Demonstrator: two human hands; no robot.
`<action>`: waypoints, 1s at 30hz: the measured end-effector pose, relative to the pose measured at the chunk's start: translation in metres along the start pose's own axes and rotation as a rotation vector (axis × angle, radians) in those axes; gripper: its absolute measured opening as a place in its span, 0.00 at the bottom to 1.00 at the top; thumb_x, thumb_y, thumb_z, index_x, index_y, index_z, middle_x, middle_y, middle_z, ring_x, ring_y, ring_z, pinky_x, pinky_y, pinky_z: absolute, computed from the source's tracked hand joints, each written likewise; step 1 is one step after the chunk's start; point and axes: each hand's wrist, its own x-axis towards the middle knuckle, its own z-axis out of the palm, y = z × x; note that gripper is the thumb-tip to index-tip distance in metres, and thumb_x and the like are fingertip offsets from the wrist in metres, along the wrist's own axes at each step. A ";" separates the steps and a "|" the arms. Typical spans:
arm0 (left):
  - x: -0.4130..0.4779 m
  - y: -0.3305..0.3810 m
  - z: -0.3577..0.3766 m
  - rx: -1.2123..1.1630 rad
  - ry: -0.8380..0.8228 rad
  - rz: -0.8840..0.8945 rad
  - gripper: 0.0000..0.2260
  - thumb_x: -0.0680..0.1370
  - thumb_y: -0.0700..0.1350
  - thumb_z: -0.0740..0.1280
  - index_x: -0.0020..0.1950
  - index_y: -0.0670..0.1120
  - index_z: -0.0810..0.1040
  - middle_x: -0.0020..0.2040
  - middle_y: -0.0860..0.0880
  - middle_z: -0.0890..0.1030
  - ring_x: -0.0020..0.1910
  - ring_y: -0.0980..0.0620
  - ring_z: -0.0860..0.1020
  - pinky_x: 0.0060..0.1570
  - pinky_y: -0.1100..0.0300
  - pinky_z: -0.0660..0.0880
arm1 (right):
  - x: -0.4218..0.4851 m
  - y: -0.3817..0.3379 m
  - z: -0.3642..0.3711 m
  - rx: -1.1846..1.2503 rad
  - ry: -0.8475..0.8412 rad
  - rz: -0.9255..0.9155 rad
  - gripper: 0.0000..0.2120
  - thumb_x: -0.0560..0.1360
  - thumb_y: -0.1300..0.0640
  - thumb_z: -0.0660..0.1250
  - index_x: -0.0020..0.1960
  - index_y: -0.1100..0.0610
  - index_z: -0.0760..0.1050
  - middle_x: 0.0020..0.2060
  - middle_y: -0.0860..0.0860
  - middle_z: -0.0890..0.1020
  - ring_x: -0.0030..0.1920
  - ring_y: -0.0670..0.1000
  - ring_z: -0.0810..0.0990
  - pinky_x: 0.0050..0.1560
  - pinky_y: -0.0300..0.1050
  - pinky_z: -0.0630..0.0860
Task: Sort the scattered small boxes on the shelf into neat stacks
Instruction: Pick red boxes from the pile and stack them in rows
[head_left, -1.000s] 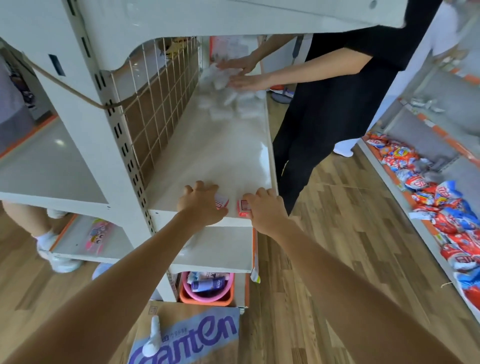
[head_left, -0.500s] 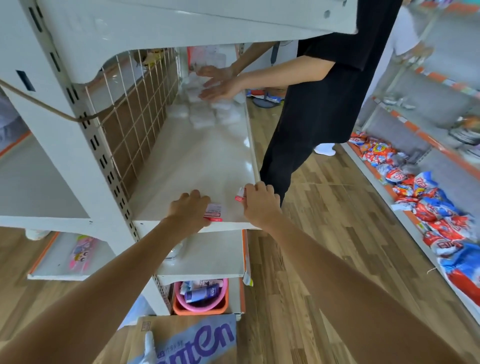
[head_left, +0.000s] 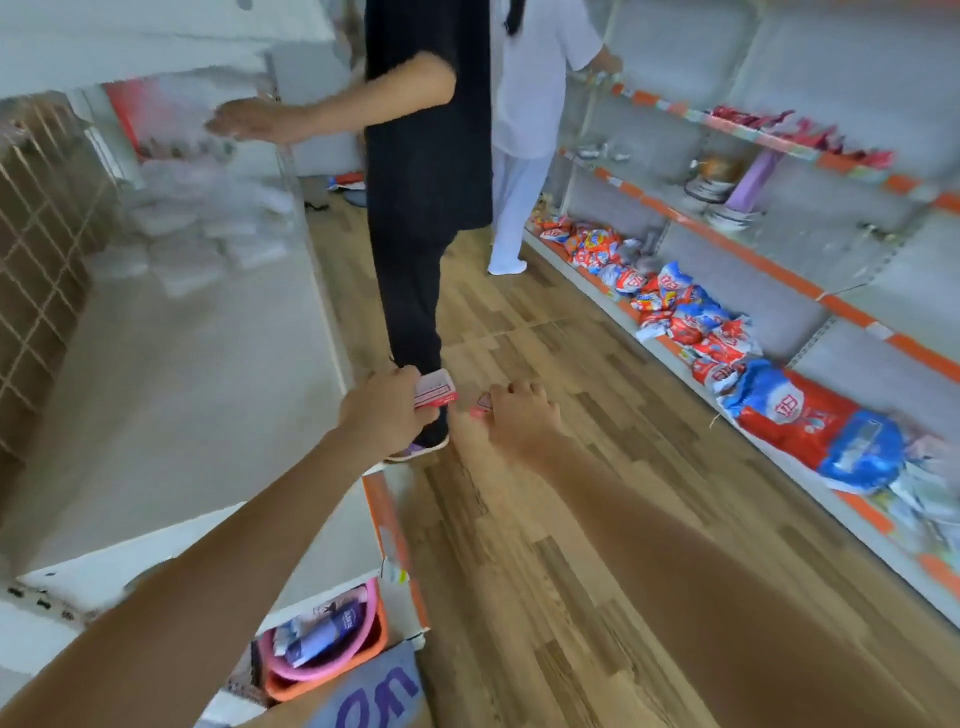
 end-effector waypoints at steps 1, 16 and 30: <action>0.007 0.017 0.007 -0.003 -0.018 0.036 0.17 0.76 0.53 0.64 0.58 0.43 0.70 0.55 0.43 0.72 0.56 0.42 0.71 0.49 0.54 0.69 | -0.001 0.020 -0.002 0.018 -0.005 0.045 0.21 0.79 0.51 0.55 0.69 0.58 0.62 0.64 0.58 0.67 0.66 0.60 0.64 0.62 0.56 0.65; 0.112 0.343 0.107 -0.057 -0.169 0.376 0.16 0.75 0.54 0.65 0.58 0.45 0.73 0.56 0.44 0.75 0.55 0.43 0.74 0.54 0.50 0.72 | -0.032 0.381 -0.075 0.090 0.028 0.498 0.18 0.74 0.50 0.63 0.60 0.59 0.71 0.60 0.58 0.70 0.62 0.60 0.66 0.62 0.54 0.67; 0.193 0.524 0.122 0.017 -0.081 0.488 0.19 0.79 0.54 0.60 0.65 0.45 0.69 0.61 0.44 0.72 0.59 0.44 0.72 0.54 0.53 0.71 | 0.002 0.564 -0.127 0.168 0.180 0.599 0.14 0.76 0.60 0.55 0.60 0.62 0.69 0.58 0.60 0.70 0.61 0.60 0.65 0.62 0.54 0.64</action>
